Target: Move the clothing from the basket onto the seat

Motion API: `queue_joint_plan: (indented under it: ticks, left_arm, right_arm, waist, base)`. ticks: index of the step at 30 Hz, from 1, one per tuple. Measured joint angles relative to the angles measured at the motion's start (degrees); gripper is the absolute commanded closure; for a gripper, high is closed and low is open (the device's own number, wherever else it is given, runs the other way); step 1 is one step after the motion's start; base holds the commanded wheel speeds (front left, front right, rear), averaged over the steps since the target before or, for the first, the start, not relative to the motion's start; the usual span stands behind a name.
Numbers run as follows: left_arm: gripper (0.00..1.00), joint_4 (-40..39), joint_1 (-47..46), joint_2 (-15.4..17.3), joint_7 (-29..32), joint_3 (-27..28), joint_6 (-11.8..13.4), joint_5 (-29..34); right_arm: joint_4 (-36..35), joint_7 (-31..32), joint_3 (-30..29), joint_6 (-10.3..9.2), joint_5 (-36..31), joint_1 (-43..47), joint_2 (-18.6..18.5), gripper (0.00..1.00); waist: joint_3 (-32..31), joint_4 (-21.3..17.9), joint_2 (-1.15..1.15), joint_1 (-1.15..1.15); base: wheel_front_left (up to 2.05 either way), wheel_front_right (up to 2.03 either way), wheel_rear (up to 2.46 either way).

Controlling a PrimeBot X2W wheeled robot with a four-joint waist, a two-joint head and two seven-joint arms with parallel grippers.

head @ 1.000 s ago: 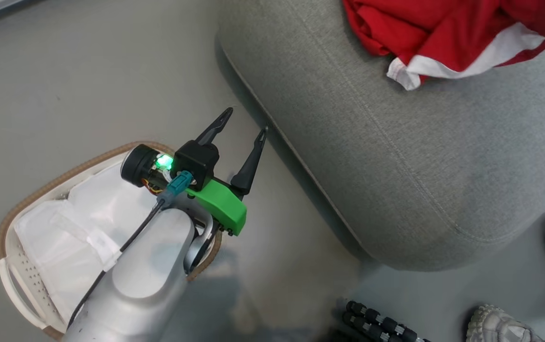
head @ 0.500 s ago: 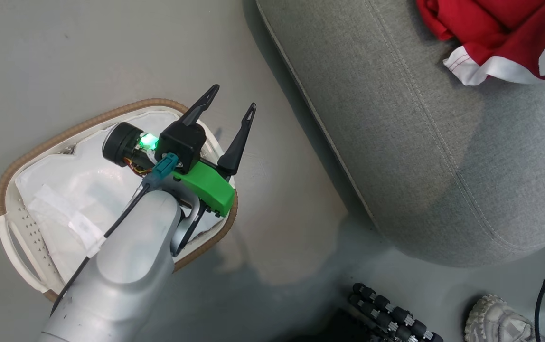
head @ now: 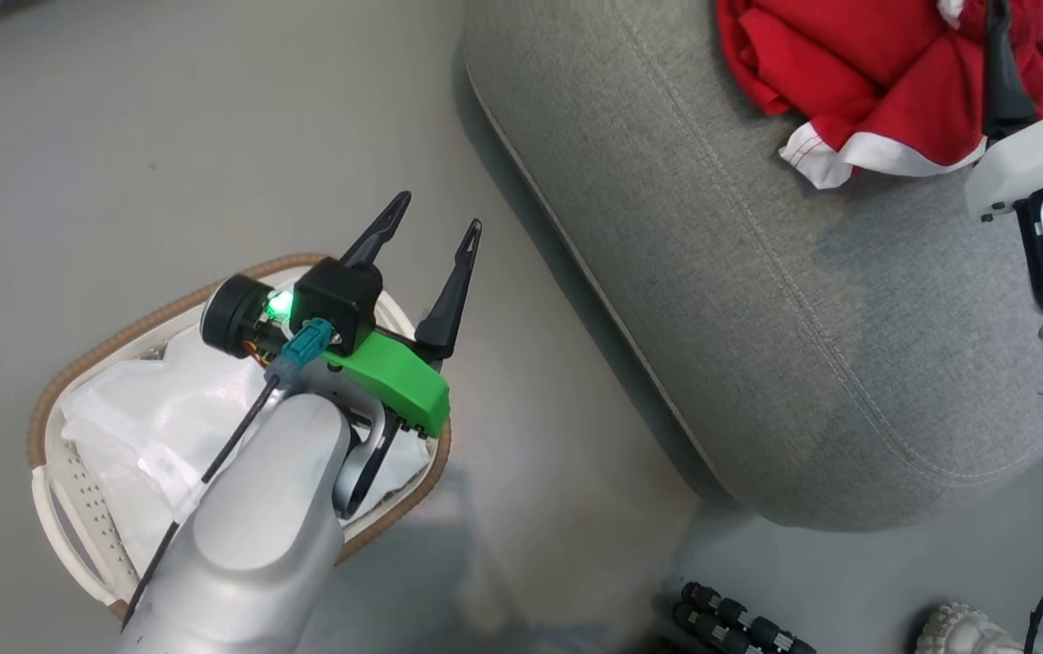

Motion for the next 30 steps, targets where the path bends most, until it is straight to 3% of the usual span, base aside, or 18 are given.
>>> queue_joint_plan:
  ticks: [11, 23, 30]
  left_arm:
    - [0.00, -1.0, 6.7, -2.0, 0.0, 8.2, 1.2, 1.2]
    - [0.00, -2.6, 14.8, -3.1, 0.0, 22.0, 4.1, 4.9]
    - [0.00, -3.4, 19.8, -3.5, 0.0, 28.9, 3.9, 7.6]
  right_arm:
    - [-10.2, 0.0, 6.9, 0.00, 7.3, 7.4, 1.0, 0.00]
    - [-12.1, 0.0, 10.9, 0.00, 9.8, 16.0, 7.2, 0.00]
    - [-12.0, 0.0, 12.1, 0.00, 9.7, 21.4, 9.2, 0.00]
  waist:
    - [-8.5, 1.8, 0.00, -0.01]
    - [-14.7, 9.5, 0.00, -0.01]
    - [-18.1, 14.0, 0.00, -0.01]
  base:
    - [0.00, 0.00, 0.00]
    - [0.00, 0.00, 0.00]
    - [0.00, 0.00, 0.00]
